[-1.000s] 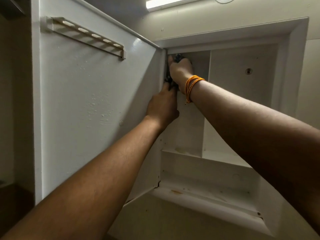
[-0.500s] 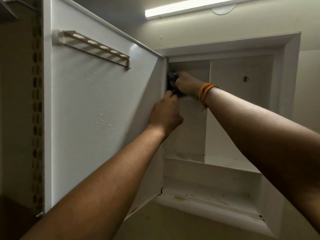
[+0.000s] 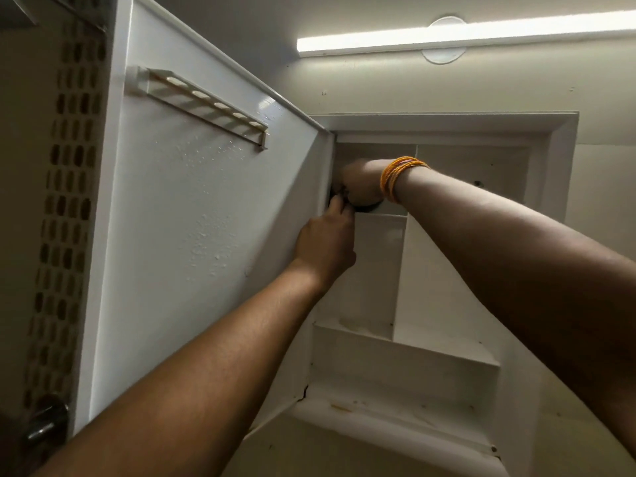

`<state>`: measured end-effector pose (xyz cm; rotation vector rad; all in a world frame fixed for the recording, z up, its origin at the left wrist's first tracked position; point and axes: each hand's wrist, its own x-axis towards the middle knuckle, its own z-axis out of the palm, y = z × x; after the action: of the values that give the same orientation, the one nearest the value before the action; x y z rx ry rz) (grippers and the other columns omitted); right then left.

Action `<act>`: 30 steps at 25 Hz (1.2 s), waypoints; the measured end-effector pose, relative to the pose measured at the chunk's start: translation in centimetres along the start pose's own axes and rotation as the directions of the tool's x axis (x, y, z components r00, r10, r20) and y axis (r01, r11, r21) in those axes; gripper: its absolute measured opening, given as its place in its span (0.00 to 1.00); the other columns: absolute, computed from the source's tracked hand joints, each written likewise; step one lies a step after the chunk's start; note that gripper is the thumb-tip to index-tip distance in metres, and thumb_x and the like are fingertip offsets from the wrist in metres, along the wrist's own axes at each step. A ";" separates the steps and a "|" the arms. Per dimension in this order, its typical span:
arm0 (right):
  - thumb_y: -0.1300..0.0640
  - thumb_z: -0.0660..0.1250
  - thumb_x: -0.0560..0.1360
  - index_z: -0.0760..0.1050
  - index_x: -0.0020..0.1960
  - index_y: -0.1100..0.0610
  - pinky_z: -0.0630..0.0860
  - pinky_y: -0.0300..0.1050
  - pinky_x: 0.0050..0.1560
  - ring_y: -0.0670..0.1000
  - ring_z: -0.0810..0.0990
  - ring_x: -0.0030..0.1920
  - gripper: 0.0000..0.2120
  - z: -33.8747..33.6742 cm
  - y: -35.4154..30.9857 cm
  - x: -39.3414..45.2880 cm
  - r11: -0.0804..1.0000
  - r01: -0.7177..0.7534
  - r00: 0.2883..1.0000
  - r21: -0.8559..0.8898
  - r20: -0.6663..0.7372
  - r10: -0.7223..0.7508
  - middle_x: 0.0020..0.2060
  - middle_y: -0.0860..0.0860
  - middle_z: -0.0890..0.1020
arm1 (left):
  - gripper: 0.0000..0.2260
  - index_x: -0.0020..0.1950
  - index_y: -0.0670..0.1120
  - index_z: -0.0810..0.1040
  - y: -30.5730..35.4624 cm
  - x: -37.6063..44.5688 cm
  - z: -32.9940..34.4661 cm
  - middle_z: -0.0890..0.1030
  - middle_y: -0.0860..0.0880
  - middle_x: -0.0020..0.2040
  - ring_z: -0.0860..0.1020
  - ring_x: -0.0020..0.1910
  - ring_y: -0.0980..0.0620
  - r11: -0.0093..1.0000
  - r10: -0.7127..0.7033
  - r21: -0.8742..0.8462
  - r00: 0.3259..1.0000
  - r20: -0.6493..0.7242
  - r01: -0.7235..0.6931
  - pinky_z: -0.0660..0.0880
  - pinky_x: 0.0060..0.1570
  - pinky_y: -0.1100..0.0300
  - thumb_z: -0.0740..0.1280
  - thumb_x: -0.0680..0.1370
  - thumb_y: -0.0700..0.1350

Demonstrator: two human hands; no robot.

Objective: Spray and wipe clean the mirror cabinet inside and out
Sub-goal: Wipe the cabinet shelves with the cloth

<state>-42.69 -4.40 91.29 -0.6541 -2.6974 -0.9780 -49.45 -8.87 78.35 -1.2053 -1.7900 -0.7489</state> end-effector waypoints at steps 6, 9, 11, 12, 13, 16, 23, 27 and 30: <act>0.57 0.65 0.78 0.82 0.55 0.52 0.78 0.48 0.46 0.58 0.81 0.56 0.09 -0.1 0.9 0.2 0.869 0.213 0.913 -0.446 -0.226 -0.340 0.54 0.52 0.84 | 0.29 0.70 0.43 0.70 -0.2 0.4 -0.6 0.69 0.44 0.69 0.79 0.46 0.35 1.000 -0.020 -0.024 0.999 0.032 0.020 0.79 0.43 0.47 0.71 0.70 0.39; 0.58 0.64 0.78 0.83 0.50 0.54 0.79 0.53 0.54 0.58 0.79 0.56 0.08 -0.4 2.0 0.4 0.592 0.304 0.784 -0.746 -0.157 -0.600 0.49 0.51 0.84 | 0.30 0.72 0.44 0.68 -0.2 0.1 -0.2 0.68 0.45 0.69 0.79 0.44 0.36 1.000 -0.018 -0.013 1.000 0.026 0.018 0.79 0.41 0.48 0.69 0.71 0.38; 0.57 0.66 0.78 0.84 0.47 0.54 0.76 0.55 0.60 0.58 0.79 0.54 0.08 -0.5 3.0 0.9 0.398 0.241 0.791 -0.885 -0.058 -0.608 0.45 0.51 0.85 | 0.29 0.72 0.44 0.68 -0.3 -0.1 -0.1 0.68 0.45 0.66 0.79 0.43 0.37 1.000 -0.015 -0.010 1.000 0.018 0.015 0.79 0.41 0.49 0.69 0.71 0.38; 0.56 0.66 0.78 0.85 0.47 0.52 0.75 0.55 0.62 0.57 0.78 0.55 0.08 -0.5 3.5 1.3 0.346 0.225 0.826 -0.911 -0.010 -0.564 0.45 0.50 0.85 | 0.27 0.70 0.44 0.69 -0.2 -0.2 -0.1 0.69 0.45 0.64 0.79 0.42 0.37 1.000 -0.009 0.001 1.000 0.015 0.009 0.79 0.40 0.48 0.69 0.71 0.37; 0.56 0.66 0.78 0.85 0.48 0.51 0.74 0.53 0.62 0.57 0.77 0.55 0.08 -0.7 3.5 1.1 0.324 0.219 0.859 -0.920 0.025 -0.511 0.45 0.49 0.85 | 0.25 0.68 0.44 0.70 -0.2 -0.3 -0.2 0.69 0.45 0.63 0.79 0.42 0.37 1.000 -0.003 0.017 1.000 0.018 0.003 0.78 0.39 0.49 0.69 0.71 0.37; 0.56 0.64 0.81 0.84 0.50 0.51 0.74 0.50 0.61 0.55 0.78 0.56 0.09 -0.3 3.0 -0.4 0.372 0.206 0.936 -0.905 0.071 -0.345 0.47 0.48 0.86 | 0.21 0.65 0.43 0.70 -0.1 -0.6 -0.6 0.70 0.44 0.62 0.79 0.42 0.37 0.998 0.005 0.062 1.000 0.019 -0.006 0.75 0.36 0.51 0.67 0.73 0.36; 0.55 0.61 0.82 0.82 0.56 0.52 0.74 0.45 0.52 0.54 0.80 0.58 0.11 1.1 2.7 -2.0 0.613 -0.112 0.990 -0.782 -0.138 0.006 0.53 0.50 0.85 | 0.20 0.64 0.43 0.71 -0.4 -0.6 -0.7 0.71 0.45 0.61 0.80 0.44 0.37 0.994 0.033 0.102 0.999 -0.009 -0.032 0.73 0.34 0.51 0.65 0.73 0.35; 0.52 0.61 0.82 0.78 0.65 0.54 0.74 0.52 0.62 0.59 0.77 0.65 0.15 1.3 1.4 -1.3 0.786 -0.162 0.985 -0.597 -0.047 0.167 0.64 0.55 0.80 | 0.21 0.66 0.43 0.70 -0.6 -0.6 -0.6 0.71 0.45 0.61 0.80 0.44 0.37 0.992 0.051 0.119 0.998 -0.029 -0.047 0.71 0.34 0.52 0.66 0.73 0.35; 0.49 0.59 0.81 0.76 0.68 0.52 0.69 0.55 0.68 0.58 0.74 0.69 0.18 1.4 0.0 -2.0 0.784 -0.105 0.973 -0.612 0.102 0.209 0.66 0.55 0.78 | 0.21 0.66 0.43 0.70 -0.9 -0.5 -0.4 0.71 0.45 0.61 0.80 0.42 0.38 0.995 0.054 0.084 0.998 -0.031 -0.051 0.74 0.34 0.52 0.66 0.73 0.35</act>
<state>-40.99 -4.18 89.59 -1.0944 -2.3705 -1.8331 -50.03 -9.73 78.05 -1.1739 -1.7385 -0.6539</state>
